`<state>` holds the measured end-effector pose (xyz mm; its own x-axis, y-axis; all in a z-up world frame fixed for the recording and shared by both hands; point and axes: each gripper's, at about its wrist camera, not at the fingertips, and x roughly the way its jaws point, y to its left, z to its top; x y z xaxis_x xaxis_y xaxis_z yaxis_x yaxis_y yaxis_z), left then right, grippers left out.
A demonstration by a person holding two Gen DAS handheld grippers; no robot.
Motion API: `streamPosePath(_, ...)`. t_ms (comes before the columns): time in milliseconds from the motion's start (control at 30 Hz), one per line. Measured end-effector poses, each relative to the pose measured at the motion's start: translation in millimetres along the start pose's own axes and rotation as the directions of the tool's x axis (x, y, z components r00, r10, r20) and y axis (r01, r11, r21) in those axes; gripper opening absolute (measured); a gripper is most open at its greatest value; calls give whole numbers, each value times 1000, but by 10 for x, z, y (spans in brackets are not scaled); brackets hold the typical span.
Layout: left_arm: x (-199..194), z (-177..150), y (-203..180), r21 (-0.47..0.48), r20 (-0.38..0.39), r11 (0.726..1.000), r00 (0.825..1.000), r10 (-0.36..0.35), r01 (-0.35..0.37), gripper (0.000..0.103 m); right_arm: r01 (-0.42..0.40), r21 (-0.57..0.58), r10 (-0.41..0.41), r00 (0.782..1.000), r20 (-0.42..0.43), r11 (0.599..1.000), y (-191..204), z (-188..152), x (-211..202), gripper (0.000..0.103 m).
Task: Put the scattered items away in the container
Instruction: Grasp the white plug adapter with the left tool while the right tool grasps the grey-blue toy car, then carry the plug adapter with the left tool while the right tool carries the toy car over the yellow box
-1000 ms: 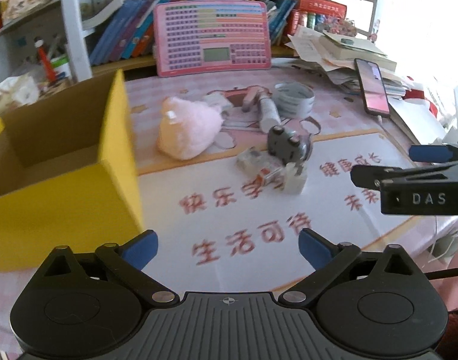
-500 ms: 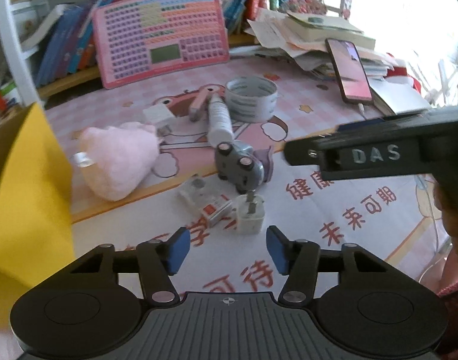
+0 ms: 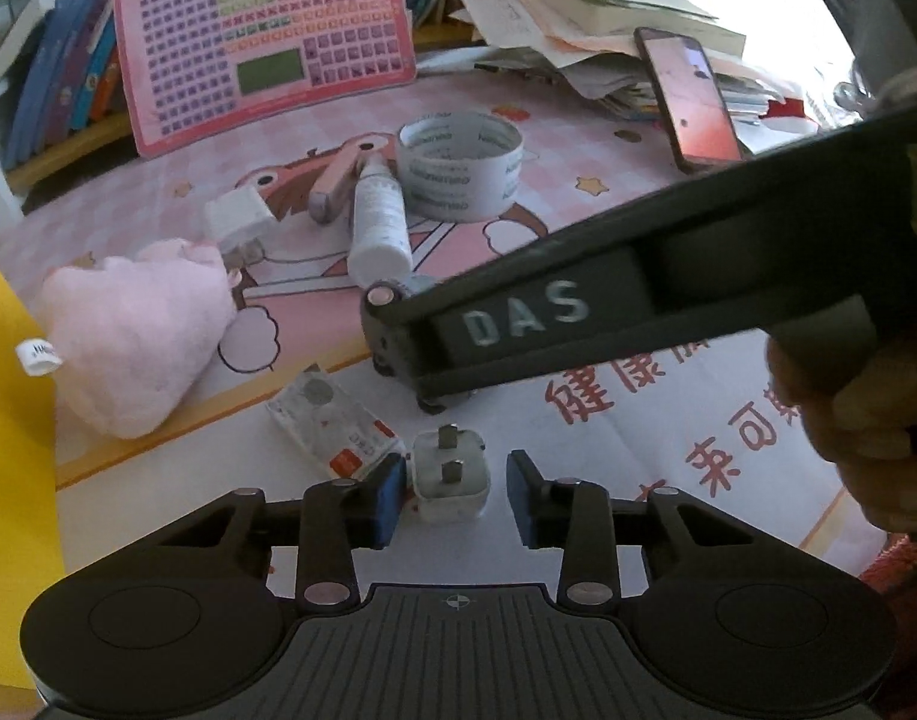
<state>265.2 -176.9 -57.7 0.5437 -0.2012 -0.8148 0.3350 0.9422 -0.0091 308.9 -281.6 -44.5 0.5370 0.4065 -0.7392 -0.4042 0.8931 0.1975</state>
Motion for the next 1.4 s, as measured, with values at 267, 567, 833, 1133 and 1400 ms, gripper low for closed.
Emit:
streamPosePath(267, 30, 27, 36, -21, -5, 1000, 1000, 14, -14, 25, -20, -6, 20, 997, -78, 1000, -6, 44, 256, 61)
streamPosePath(567, -32, -64, 105, -62, -1, 998, 1000, 3, -3, 24, -17, 27, 19, 997, -76, 999, -55, 6, 245, 48)
streamPosePath(833, -261, -160, 247, -163, 27, 987, 1000, 12, -8, 24, -20, 50, 23, 998, -51, 999, -35, -117, -1, 44)
streamPosePath(1133, -447, -373, 350, -222, 52, 975, 998, 20, -8, 24, -9, 1, 9, 999, -33, 1000, 194, -297, -229, 43)
streamPosePath(1400, -723, -635, 526, -241, 107, 970, 994, 3, 23, 24, 39, -19, -39, 999, -21, 999, 511, -395, -376, 43)
